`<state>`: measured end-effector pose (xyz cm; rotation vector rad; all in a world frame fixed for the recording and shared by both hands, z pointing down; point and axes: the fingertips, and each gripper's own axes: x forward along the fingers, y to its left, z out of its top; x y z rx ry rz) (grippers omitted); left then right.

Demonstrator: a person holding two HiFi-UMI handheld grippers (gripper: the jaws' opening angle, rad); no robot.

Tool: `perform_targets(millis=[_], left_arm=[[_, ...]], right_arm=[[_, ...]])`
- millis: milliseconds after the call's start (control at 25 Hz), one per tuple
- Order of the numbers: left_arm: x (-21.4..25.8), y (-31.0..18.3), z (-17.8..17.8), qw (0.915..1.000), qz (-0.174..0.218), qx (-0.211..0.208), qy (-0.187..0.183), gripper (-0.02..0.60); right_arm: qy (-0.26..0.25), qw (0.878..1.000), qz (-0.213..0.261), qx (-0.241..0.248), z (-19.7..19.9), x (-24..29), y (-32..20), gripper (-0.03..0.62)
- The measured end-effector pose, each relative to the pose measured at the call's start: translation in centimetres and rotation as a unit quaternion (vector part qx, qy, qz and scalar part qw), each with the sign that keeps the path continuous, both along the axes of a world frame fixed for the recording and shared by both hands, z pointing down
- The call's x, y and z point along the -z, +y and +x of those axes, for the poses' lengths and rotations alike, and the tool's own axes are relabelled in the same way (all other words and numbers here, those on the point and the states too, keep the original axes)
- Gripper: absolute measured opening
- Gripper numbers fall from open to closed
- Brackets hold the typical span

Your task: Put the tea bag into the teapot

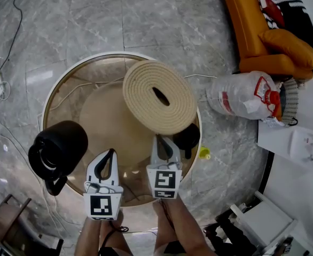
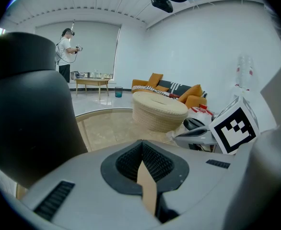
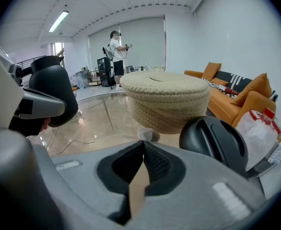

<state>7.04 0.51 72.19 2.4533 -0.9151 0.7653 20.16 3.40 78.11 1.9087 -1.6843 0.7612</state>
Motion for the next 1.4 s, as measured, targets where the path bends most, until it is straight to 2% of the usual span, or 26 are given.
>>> perform_targets(millis=[320,600,800,1040,1400], left_arm=[[2.4,0.0,-0.5,0.9998,0.018,0.001,0.005,0.017],[6.5,-0.2,-1.5,0.9991,0.039,0.011,0.011,0.017],[10.3,0.1,-2.8,0.9985,0.05,0.021,0.011,0.017],[15.2,0.8,-4.1,0.9951,0.099,0.002,0.006,0.017],[23.2,1.0,-6.2,0.9926,0.118,0.023,0.014,0.017]], right_arm=[[0.0,1.0,0.013,0.009,-0.8,2.6,0.3,0.0],[-0.002,1.0,0.026,0.017,-2.1,6.5,1.0,0.0],[0.0,0.999,0.042,0.03,-3.5,10.9,1.3,0.002],[0.005,0.997,0.063,0.039,-4.2,16.8,1.6,0.002],[0.003,0.994,0.087,0.063,-7.0,25.3,1.6,0.002]])
